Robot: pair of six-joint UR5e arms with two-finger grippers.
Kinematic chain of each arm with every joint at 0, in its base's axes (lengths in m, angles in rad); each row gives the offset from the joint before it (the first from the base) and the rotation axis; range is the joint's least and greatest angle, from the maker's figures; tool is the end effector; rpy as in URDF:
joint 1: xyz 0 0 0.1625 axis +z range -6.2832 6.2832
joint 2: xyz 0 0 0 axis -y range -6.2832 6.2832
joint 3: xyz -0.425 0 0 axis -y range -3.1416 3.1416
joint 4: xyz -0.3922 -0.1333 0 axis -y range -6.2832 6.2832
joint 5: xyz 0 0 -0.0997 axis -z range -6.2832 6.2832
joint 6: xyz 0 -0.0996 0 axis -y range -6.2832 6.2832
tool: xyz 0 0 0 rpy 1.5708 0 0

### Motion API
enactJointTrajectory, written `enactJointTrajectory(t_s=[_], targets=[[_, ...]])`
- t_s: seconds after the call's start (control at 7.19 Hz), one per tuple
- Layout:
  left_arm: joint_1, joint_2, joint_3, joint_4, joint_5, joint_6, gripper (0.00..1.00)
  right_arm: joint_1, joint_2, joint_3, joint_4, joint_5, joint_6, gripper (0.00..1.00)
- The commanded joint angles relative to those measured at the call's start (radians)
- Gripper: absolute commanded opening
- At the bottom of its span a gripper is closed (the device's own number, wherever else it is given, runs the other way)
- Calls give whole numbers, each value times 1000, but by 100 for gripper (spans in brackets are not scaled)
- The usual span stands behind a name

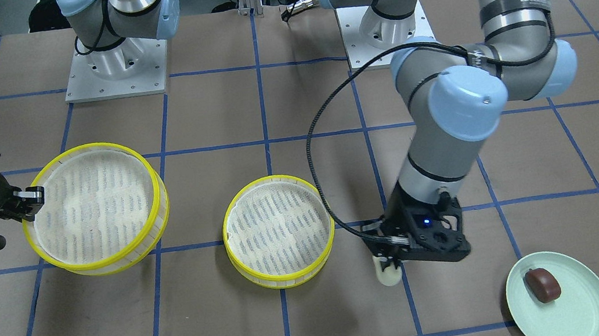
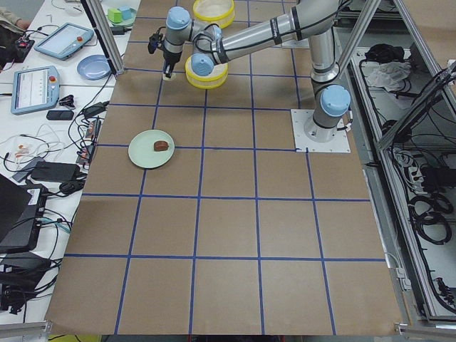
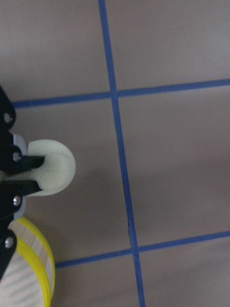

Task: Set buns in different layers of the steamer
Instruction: 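Lower the white bun into the bottom tier and open the left gripper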

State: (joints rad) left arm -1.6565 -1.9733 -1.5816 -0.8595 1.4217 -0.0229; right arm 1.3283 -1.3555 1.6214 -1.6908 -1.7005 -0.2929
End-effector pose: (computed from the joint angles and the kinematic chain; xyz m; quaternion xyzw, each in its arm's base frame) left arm -0.2032 -0.6348 0.3311 -0.0420 -0.9853 0.1438 0.0816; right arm -0.0160 -0.5662 0.3624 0.0298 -0.9948 -0.0872 0.0431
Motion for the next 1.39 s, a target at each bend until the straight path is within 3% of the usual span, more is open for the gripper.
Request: enactJointTrajectory(t_s=[0.0, 0.28, 0.42, 0.56, 0.7, 1.11, 1.25], targets=[[-141, -16, -37, 0, -12, -280, 0, 0, 3, 0, -1, 36, 1, 0], [-163, -32, -76, 11, -168, -301, 0, 0, 4, 0, -23, 41, 1, 0], [-163, -33, -92, 11, -185, -337, 0, 0, 15, 0, -29, 41, 1, 0], [-163, -35, -97, 8, -179, -328, 45, 0, 18, 0, -30, 41, 1, 0], [-163, -36, -103, 5, -176, -334, 99, 0, 18, 0, -39, 41, 1, 0], [-149, -25, -98, -49, -146, -324, 100, 0, 32, 0, -73, 41, 1, 0], [-128, -9, -86, -102, -24, -257, 100, 3, 42, 0, -90, 41, 1, 0]])
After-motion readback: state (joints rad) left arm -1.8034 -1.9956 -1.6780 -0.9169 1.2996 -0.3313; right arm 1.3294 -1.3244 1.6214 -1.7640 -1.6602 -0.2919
